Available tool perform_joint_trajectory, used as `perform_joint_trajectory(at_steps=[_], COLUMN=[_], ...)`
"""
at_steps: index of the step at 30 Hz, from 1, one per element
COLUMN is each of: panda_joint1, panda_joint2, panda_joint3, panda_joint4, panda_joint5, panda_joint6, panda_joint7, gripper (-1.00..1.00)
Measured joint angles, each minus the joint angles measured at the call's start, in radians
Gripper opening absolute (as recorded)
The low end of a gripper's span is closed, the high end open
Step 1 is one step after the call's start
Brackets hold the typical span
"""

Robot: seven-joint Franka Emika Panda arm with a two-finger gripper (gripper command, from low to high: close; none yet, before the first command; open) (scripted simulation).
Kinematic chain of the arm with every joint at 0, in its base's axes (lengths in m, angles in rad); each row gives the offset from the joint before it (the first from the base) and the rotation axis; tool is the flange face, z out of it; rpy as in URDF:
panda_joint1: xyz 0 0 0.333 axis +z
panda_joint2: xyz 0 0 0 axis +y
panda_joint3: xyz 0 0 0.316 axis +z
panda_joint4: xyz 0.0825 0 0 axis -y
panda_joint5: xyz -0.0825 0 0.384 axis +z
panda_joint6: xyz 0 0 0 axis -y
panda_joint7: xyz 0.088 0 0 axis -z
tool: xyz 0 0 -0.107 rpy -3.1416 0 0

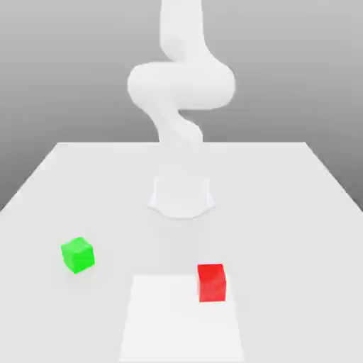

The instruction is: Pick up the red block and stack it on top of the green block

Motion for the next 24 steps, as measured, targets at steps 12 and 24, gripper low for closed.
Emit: perform_joint_trajectory(at_steps=[12, 24], panda_joint1=[0.031, 0.081], panda_joint2=[0.411, 0.898], panda_joint3=[0.065, 0.047], panda_joint4=[-0.328, -0.479], panda_joint5=[0.01, -0.071], panda_joint6=[0.287, 0.656], panda_joint7=[0.042, 0.13], gripper=[0.0, 0.0])
